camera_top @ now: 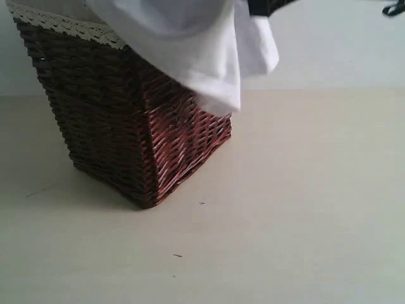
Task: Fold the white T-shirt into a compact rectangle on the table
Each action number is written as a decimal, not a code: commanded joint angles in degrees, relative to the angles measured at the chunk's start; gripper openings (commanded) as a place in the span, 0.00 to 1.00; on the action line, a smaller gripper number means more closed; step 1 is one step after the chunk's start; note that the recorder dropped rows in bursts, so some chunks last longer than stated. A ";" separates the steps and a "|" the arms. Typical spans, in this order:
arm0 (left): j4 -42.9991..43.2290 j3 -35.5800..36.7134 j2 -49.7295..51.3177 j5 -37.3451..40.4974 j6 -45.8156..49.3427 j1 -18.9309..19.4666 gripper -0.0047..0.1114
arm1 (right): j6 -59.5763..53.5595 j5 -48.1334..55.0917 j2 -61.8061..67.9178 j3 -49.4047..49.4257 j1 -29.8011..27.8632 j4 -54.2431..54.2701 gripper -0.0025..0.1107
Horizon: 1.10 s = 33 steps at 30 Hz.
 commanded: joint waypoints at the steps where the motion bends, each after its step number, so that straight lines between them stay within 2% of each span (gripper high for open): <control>1: -0.39 -0.05 -0.40 0.24 -0.12 0.13 0.04 | -0.98 -5.27 -3.56 -7.79 0.10 1.27 0.02; 8: -0.39 -0.05 -0.40 0.24 -0.12 0.13 0.04 | -0.98 -16.22 -3.79 -21.29 0.10 1.27 0.02; 18: -0.39 -0.05 -0.40 0.24 -0.12 0.13 0.04 | -0.98 -19.43 -4.09 -40.93 0.10 1.27 0.02; 23: -0.39 -0.05 -0.40 0.24 -0.12 0.13 0.04 | -0.98 -27.18 -6.16 -47.94 0.10 1.27 0.02; 26: -0.39 -0.05 -0.40 0.24 -0.12 0.13 0.04 | -0.98 -31.21 -8.66 -48.39 0.10 0.14 0.02; 29: -0.39 -0.05 -0.40 0.24 -0.12 0.13 0.04 | 0.65 -32.65 -10.78 -46.29 0.10 -7.32 0.02; 33: -0.39 -0.05 -0.40 0.24 -0.12 0.13 0.04 | 14.93 -28.40 -12.61 -40.70 0.10 -23.24 0.02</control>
